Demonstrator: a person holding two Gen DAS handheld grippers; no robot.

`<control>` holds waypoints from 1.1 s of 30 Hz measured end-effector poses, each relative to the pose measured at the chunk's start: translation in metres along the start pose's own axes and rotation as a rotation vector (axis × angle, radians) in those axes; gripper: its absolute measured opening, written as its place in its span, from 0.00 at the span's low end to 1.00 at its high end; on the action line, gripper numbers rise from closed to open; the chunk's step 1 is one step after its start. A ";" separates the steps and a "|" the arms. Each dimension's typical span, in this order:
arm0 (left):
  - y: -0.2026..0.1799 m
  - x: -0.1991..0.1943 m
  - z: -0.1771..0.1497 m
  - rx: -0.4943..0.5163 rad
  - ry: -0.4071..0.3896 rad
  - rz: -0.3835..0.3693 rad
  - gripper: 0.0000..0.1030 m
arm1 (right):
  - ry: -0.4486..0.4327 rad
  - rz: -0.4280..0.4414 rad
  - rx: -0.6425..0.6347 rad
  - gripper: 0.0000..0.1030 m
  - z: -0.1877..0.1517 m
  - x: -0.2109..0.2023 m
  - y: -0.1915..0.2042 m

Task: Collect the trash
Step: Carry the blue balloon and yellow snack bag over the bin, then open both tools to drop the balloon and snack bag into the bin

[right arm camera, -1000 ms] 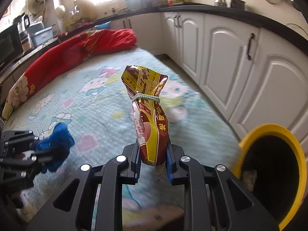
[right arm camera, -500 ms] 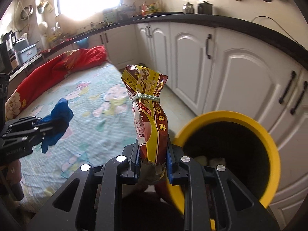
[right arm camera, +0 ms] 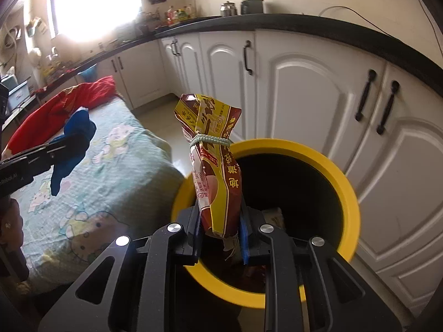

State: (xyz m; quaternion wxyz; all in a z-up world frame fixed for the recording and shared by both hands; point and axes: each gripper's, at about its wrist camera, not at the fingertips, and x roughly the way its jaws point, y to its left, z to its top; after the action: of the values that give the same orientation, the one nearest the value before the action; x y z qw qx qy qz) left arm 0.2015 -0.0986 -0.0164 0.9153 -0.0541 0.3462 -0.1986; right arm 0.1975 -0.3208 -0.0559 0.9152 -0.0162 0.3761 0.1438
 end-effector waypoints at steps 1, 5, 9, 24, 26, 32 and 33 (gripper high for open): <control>-0.003 0.003 0.001 0.003 0.001 -0.004 0.14 | 0.002 -0.005 0.005 0.20 -0.001 0.000 -0.003; -0.017 0.018 0.004 0.020 0.018 -0.019 0.14 | 0.019 -0.029 0.033 0.20 -0.007 0.001 -0.018; -0.027 0.033 0.005 0.028 0.039 -0.031 0.14 | 0.046 -0.056 0.061 0.20 -0.016 0.006 -0.033; -0.050 0.085 0.006 0.056 0.110 -0.039 0.18 | 0.114 -0.094 0.146 0.22 -0.032 0.022 -0.056; -0.051 0.090 0.008 0.053 0.114 -0.042 0.25 | 0.116 -0.097 0.146 0.22 -0.033 0.023 -0.055; -0.058 0.099 0.014 0.057 0.117 -0.038 0.49 | 0.107 -0.108 0.149 0.41 -0.033 0.019 -0.057; -0.057 0.099 0.013 0.056 0.117 -0.035 0.53 | 0.103 -0.109 0.153 0.45 -0.033 0.017 -0.058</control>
State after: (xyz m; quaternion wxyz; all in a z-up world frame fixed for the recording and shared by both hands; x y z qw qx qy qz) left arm 0.2589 -0.1913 -0.0531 0.8910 -0.0227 0.3925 -0.2271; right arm 0.2029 -0.3770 -0.0958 0.8996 0.0261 0.4312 0.0636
